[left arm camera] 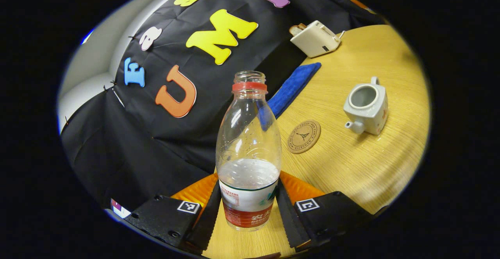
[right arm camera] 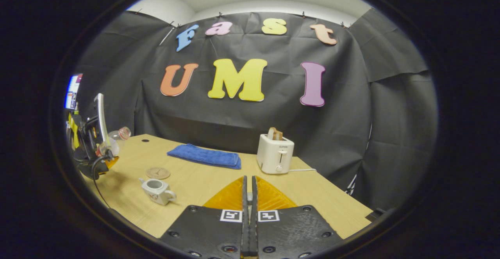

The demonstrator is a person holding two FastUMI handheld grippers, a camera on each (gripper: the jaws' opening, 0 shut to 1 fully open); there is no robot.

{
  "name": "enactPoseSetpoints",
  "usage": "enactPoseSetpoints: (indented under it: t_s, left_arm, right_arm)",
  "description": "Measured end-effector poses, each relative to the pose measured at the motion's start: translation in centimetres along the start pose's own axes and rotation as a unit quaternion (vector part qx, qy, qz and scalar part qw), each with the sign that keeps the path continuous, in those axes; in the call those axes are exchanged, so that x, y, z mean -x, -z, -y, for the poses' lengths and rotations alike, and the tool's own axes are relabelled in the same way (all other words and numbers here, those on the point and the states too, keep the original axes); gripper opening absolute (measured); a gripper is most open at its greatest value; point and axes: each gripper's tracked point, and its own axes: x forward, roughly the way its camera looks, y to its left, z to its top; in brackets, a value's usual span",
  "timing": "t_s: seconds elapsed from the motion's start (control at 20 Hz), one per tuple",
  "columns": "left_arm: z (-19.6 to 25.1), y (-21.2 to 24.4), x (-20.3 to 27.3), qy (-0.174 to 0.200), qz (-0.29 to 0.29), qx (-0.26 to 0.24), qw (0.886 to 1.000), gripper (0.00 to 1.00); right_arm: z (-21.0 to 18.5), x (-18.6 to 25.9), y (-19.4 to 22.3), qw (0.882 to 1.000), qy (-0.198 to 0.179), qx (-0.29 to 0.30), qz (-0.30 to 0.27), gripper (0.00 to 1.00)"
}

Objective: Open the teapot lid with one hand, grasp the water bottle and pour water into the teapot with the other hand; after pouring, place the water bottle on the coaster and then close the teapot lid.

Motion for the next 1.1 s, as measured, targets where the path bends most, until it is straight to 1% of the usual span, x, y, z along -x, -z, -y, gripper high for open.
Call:
enactPoseSetpoints:
  t_s: [0.2,0.45,0.7,0.95,1.1]
  left_arm:
    - [1.2,-0.1,0.1,0.001,-0.008,-0.079,0.997,0.74]
    - [1.9,-0.2,0.4,0.004,-0.021,-0.159,0.987,0.74]
    - [1.7,-1.7,0.8,-0.006,-0.018,-0.241,0.970,0.74]
    - [2.0,-2.6,1.1,-0.008,-0.016,-0.298,0.954,0.74]
    - [2.4,-3.5,1.5,-0.014,-0.011,-0.341,0.940,0.74]
  right_arm:
    - [0.1,0.1,-0.1,1.000,0.001,0.010,0.001,0.00]
    - [0.6,0.0,0.0,1.000,0.008,0.013,0.000,0.00]
    - [0.5,-0.3,0.3,1.000,0.007,0.019,-0.004,0.00]
    - [0.8,-0.5,0.7,1.000,0.007,0.021,-0.009,0.00]
    - [1.0,-0.5,0.7,1.000,0.009,0.023,-0.010,0.00]
